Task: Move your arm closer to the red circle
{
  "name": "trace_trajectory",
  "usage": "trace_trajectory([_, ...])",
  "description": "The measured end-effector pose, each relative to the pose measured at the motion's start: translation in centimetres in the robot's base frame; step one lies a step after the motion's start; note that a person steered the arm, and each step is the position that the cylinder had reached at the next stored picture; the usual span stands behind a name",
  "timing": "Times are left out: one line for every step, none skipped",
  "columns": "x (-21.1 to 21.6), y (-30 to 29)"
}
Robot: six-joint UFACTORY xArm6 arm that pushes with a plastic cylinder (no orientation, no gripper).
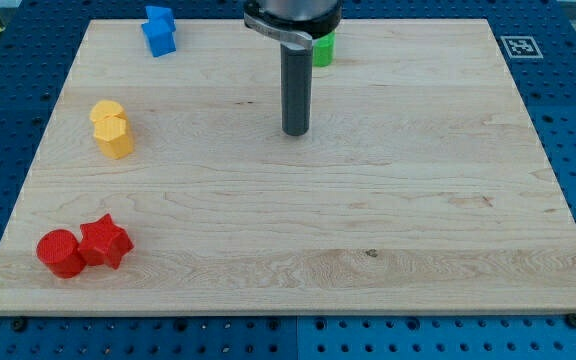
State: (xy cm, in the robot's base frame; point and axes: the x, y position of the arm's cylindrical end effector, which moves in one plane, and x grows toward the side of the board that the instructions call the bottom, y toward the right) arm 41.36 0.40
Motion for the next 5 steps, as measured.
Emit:
trace_trajectory([2.3,0.0])
trace_trajectory([5.1,0.0])
trace_trajectory([8.0,0.0])
trace_trajectory([9.0,0.0])
trace_trajectory([9.0,0.0])
